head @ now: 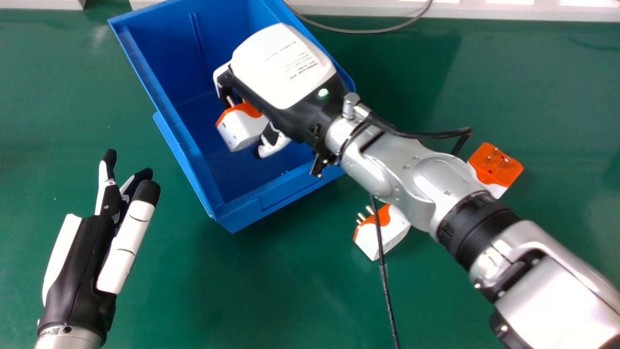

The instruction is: Pick all objects and put in blue box

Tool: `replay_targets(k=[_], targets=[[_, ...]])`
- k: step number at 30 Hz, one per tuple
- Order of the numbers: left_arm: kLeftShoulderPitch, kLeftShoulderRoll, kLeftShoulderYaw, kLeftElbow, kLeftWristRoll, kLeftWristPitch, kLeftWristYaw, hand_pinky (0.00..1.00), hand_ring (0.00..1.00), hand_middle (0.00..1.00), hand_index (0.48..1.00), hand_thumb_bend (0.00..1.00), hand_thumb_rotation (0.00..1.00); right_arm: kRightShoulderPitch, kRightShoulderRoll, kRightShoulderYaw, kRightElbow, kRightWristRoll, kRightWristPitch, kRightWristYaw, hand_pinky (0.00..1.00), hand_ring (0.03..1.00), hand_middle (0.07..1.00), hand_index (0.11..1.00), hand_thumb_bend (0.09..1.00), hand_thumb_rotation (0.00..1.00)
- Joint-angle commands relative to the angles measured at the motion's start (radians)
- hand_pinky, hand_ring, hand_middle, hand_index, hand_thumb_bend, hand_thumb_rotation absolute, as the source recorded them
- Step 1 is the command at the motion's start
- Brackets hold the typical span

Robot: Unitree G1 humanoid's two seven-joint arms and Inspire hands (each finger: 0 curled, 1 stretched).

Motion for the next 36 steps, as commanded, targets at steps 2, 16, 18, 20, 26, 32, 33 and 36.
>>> replay_targets(k=[2, 16, 18, 20, 26, 32, 33, 36], targets=[[0.005, -0.002, 0.001, -0.026, -0.009, -0.012, 0.001, 0.89, 0.92, 0.94, 0.922, 0.75, 0.97, -0.061, 0.029, 0.002, 0.046, 0.03, 0.02, -0.017, 0.35, 0.427, 0.493, 0.453, 0.499, 0.0], [-0.002, 0.002, -0.002, -0.022, 0.002, -0.018, 0.004, 0.86, 0.9, 0.92, 0.91, 0.75, 0.94, -0.019, 0.04, 0.026, 0.048, 0.084, 0.073, 0.044, 0.84, 0.991, 0.992, 0.965, 0.846, 0.16], [-0.003, 0.003, -0.001, -0.019, 0.004, -0.022, 0.004, 0.86, 0.9, 0.92, 0.909, 0.75, 0.94, -0.015, 0.036, 0.029, 0.033, 0.087, 0.078, 0.047, 0.86, 0.997, 0.998, 0.974, 0.858, 0.16], [-0.005, 0.005, -0.001, -0.019, 0.007, -0.022, 0.005, 0.86, 0.9, 0.92, 0.908, 0.76, 0.94, -0.01, 0.033, 0.027, 0.022, 0.094, 0.078, 0.05, 0.86, 0.999, 0.999, 0.977, 0.86, 0.17], [-0.012, 0.002, -0.005, -0.02, 0.015, -0.019, 0.009, 0.85, 0.9, 0.92, 0.905, 0.75, 0.94, 0.017, 0.028, 0.015, -0.004, 0.12, 0.076, 0.035, 0.89, 1.0, 1.0, 0.983, 0.859, 0.17], [-0.022, 0.003, -0.006, -0.005, 0.024, -0.03, 0.015, 0.85, 0.9, 0.92, 0.903, 0.74, 0.94, 0.084, -0.01, 0.004, -0.098, 0.14, 0.07, 0.024, 0.89, 1.0, 1.0, 0.985, 0.827, 0.15], [-0.022, 0.003, -0.006, -0.002, 0.025, -0.032, 0.015, 0.85, 0.89, 0.92, 0.903, 0.74, 0.94, 0.098, -0.022, 0.003, -0.124, 0.14, 0.068, 0.027, 0.89, 1.0, 1.0, 0.984, 0.819, 0.13], [-0.025, 0.003, -0.006, -0.002, 0.029, -0.033, 0.015, 0.84, 0.89, 0.92, 0.902, 0.74, 0.93, 0.142, -0.075, 0.001, -0.226, 0.135, 0.066, 0.053, 0.89, 1.0, 1.0, 0.986, 0.789, 0.1]])
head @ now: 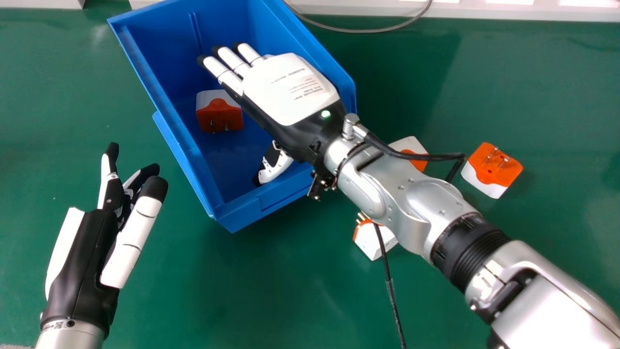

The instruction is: Pick all objects and put in blue box

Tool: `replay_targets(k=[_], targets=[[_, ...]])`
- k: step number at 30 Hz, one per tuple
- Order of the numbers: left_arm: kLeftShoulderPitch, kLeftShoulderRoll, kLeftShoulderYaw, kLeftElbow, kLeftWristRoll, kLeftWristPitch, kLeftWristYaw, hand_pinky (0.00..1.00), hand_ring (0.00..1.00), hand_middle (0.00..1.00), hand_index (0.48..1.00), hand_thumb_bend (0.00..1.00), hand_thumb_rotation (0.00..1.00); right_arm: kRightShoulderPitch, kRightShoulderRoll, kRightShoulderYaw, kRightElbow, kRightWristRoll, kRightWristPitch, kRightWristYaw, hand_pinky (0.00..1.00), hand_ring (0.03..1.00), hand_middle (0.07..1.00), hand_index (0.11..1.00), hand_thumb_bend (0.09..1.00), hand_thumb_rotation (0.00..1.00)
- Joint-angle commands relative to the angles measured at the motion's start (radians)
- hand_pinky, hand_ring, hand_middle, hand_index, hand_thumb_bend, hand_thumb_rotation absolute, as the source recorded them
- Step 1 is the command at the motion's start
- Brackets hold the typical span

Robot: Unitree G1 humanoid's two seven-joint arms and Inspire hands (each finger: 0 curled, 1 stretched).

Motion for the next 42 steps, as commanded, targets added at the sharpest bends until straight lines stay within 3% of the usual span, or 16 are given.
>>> replay_targets(k=[1, 4, 6, 8, 11, 13, 15, 17, 22, 29, 34, 42], targets=[[0.002, 0.003, 0.0, -0.012, 0.005, -0.025, 0.008, 0.84, 0.89, 0.92, 0.902, 0.74, 0.93, 0.029, -0.052, -0.019, -0.108, 0.006, -0.011, 0.02, 0.89, 1.0, 1.0, 0.986, 0.789, 0.1], [0.002, 0.002, 0.001, -0.014, 0.005, -0.025, 0.007, 0.84, 0.89, 0.92, 0.902, 0.74, 0.93, 0.075, -0.117, -0.027, -0.234, 0.004, -0.02, 0.063, 0.89, 1.0, 1.0, 0.987, 0.501, 0.02], [-0.004, 0.002, 0.0, -0.007, 0.003, -0.027, 0.006, 0.84, 0.89, 0.92, 0.902, 0.74, 0.93, 0.12, -0.188, -0.042, -0.352, -0.005, -0.034, 0.093, 0.89, 1.0, 1.0, 0.987, 0.484, 0.01], [-0.007, 0.001, 0.001, -0.002, 0.0, -0.028, 0.005, 0.84, 0.9, 0.92, 0.903, 0.74, 0.93, 0.17, -0.26, -0.063, -0.47, -0.013, -0.047, 0.13, 0.87, 0.996, 1.0, 0.967, 0.375, 0.0], [-0.013, 0.002, 0.003, 0.003, -0.004, -0.028, 0.004, 0.84, 0.9, 0.92, 0.903, 0.74, 0.93, 0.233, -0.331, -0.1, -0.606, -0.003, -0.055, 0.191, 0.86, 0.996, 1.0, 0.966, 0.346, 0.0], [-0.017, 0.003, 0.005, 0.006, -0.008, -0.026, 0.002, 0.84, 0.9, 0.92, 0.903, 0.74, 0.93, 0.299, -0.391, -0.145, -0.735, 0.012, -0.055, 0.253, 0.86, 0.998, 1.0, 0.976, 0.466, 0.02], [-0.021, 0.004, 0.007, 0.013, -0.01, -0.029, 0.001, 0.84, 0.9, 0.92, 0.903, 0.73, 0.93, 0.36, -0.431, -0.189, -0.843, 0.024, -0.046, 0.307, 0.87, 1.0, 1.0, 0.983, 0.587, 0.11], [-0.024, 0.004, 0.008, 0.022, -0.012, -0.033, 0.0, 0.84, 0.9, 0.92, 0.902, 0.73, 0.93, 0.421, -0.466, -0.236, -0.935, 0.045, -0.042, 0.357, 0.87, 0.999, 1.0, 0.983, 0.652, 0.16], [-0.027, 0.006, 0.01, 0.024, -0.018, -0.033, -0.002, 0.84, 0.9, 0.92, 0.901, 0.73, 0.93, 0.558, -0.546, -0.346, -1.08, 0.09, -0.05, 0.44, 0.86, 0.988, 1.0, 0.979, 0.628, 0.12], [-0.035, 0.011, 0.011, 0.037, -0.015, -0.037, -0.001, 0.84, 0.9, 0.92, 0.899, 0.73, 0.93, 0.782, -0.62, -0.473, -1.178, 0.082, -0.063, 0.479, 0.82, 0.968, 1.0, 0.961, 0.674, 0.18], [-0.036, 0.014, 0.011, 0.037, -0.011, -0.037, 0.0, 0.84, 0.89, 0.92, 0.897, 0.73, 0.93, 0.877, -0.596, -0.482, -1.149, 0.09, -0.075, 0.469, 0.8, 0.938, 0.974, 0.929, 0.753, 0.16], [-0.043, 0.015, 0.011, 0.053, -0.007, -0.045, 0.003, 0.83, 0.89, 0.91, 0.895, 0.72, 0.92, 0.869, -0.613, -0.436, -1.047, 0.038, -0.128, 0.495, 0.78, 0.926, 0.969, 0.953, 0.741, 0.13]])
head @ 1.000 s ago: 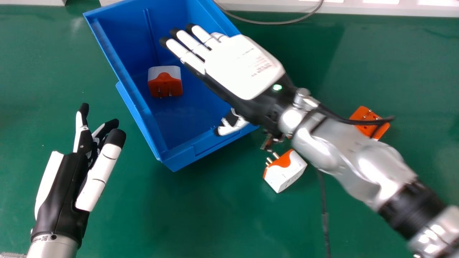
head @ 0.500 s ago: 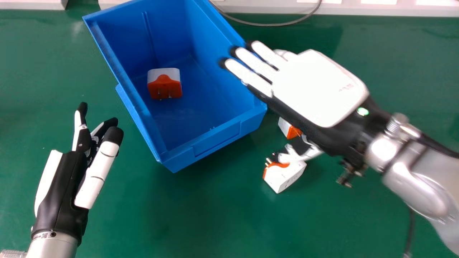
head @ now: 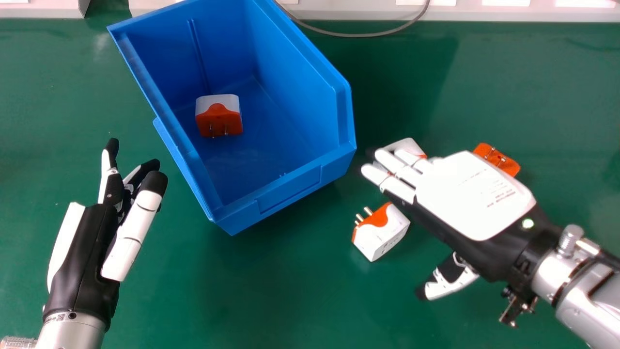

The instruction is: Pick all objects and put in blue box

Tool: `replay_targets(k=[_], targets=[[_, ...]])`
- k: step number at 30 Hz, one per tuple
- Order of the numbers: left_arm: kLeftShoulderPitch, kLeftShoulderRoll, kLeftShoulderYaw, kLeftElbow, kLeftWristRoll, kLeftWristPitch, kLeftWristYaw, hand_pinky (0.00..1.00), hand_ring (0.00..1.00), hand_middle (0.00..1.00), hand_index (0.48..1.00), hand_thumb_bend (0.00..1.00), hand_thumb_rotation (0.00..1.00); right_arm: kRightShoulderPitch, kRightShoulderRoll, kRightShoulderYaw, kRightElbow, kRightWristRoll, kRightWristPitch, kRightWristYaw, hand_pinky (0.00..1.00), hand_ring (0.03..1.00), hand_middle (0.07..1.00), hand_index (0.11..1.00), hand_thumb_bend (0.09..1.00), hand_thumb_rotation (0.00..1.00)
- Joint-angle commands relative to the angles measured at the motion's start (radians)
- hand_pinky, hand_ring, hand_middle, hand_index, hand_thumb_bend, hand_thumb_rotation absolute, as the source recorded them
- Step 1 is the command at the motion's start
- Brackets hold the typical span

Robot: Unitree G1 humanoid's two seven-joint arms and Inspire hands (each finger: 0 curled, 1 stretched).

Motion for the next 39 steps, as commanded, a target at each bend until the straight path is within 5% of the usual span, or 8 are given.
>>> replay_targets(k=[1, 10, 18, 23, 30, 39], targets=[[-0.003, 0.01, 0.003, -0.007, 0.006, -0.023, 0.006, 0.83, 0.89, 0.91, 0.895, 0.72, 0.92, -0.031, -0.009, 0.017, 0.02, -0.025, -0.015, 0.011, 0.79, 0.927, 0.976, 0.961, 0.725, 0.14], [-0.012, 0.009, 0.001, 0.002, 0.011, -0.026, 0.011, 0.83, 0.89, 0.91, 0.894, 0.72, 0.92, -0.169, 0.042, 0.122, 0.19, -0.1, -0.017, 0.045, 0.84, 0.929, 0.976, 0.945, 0.683, 0.15], [-0.01, 0.006, -0.001, -0.009, 0.01, -0.025, 0.013, 0.83, 0.89, 0.91, 0.894, 0.72, 0.92, -0.287, 0.065, 0.192, 0.34, -0.141, -0.047, 0.008, 0.79, 0.882, 0.931, 0.901, 0.677, 0.1], [-0.009, 0.004, -0.001, -0.002, 0.007, -0.03, 0.013, 0.83, 0.89, 0.91, 0.894, 0.72, 0.92, -0.314, 0.07, 0.21, 0.375, -0.144, -0.05, -0.008, 0.72, 0.85, 0.892, 0.865, 0.492, 0.01], [-0.004, 0.004, -0.001, -0.02, 0.007, -0.017, 0.014, 0.83, 0.89, 0.91, 0.896, 0.73, 0.92, -0.322, 0.078, 0.222, 0.394, -0.146, -0.046, -0.025, 0.71, 0.846, 0.889, 0.856, 0.478, 0.0], [-0.005, 0.008, -0.001, -0.016, 0.01, -0.02, 0.011, 0.84, 0.89, 0.91, 0.898, 0.7, 0.92, -0.34, 0.087, 0.241, 0.449, -0.151, -0.048, -0.054, 0.71, 0.83, 0.865, 0.827, 0.37, 0.0]])
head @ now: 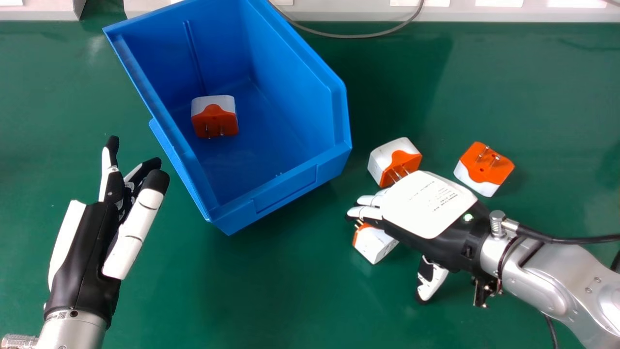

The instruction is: Pick all objects and put in blue box

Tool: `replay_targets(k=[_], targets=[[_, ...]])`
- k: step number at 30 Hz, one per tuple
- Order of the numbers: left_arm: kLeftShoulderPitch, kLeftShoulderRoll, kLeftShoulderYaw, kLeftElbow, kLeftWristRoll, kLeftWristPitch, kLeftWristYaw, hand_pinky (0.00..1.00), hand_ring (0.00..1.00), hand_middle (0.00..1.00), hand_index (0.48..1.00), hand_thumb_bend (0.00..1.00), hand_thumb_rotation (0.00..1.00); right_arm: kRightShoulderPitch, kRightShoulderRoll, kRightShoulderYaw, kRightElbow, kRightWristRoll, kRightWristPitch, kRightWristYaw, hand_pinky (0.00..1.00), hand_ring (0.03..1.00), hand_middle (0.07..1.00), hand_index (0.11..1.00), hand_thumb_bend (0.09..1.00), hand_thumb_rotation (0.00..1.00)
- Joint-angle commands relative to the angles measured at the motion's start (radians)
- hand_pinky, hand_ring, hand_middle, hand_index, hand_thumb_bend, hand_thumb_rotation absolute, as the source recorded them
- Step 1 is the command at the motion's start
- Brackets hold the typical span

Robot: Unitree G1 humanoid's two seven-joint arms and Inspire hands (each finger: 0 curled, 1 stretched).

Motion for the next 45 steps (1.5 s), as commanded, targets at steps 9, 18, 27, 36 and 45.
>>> replay_targets(k=[9, 18, 27, 36, 45], targets=[[0.003, 0.006, 0.003, -0.03, -0.003, -0.009, 0.003, 0.84, 0.89, 0.91, 0.898, 0.71, 0.92, -0.083, 0.047, 0.048, 0.149, -0.032, -0.002, -0.137, 0.55, 0.635, 0.625, 0.61, 0.465, 0.0], [0.018, 0.004, 0.002, -0.05, -0.003, -0.006, 0.003, 0.83, 0.89, 0.91, 0.897, 0.7, 0.92, -0.103, 0.052, 0.052, 0.187, 0.001, -0.024, -0.159, 0.42, 0.517, 0.519, 0.526, 0.497, 0.0], [0.032, 0.009, 0.007, -0.073, -0.01, 0.009, -0.003, 0.84, 0.89, 0.91, 0.898, 0.72, 0.92, -0.096, 0.041, 0.053, 0.167, 0.0, -0.022, -0.16, 0.36, 0.467, 0.48, 0.499, 0.499, 0.0], [0.046, 0.008, 0.009, -0.098, -0.014, 0.02, -0.007, 0.84, 0.89, 0.91, 0.899, 0.7, 0.93, -0.091, 0.027, 0.059, 0.163, -0.019, -0.027, -0.194, 0.35, 0.424, 0.469, 0.494, 0.499, 0.0], [0.046, 0.007, 0.005, -0.103, -0.009, 0.027, -0.004, 0.84, 0.89, 0.91, 0.898, 0.7, 0.93, -0.01, -0.004, 0.0, -0.012, 0.066, -0.007, -0.097, 0.36, 0.415, 0.459, 0.497, 0.499, 0.0]])
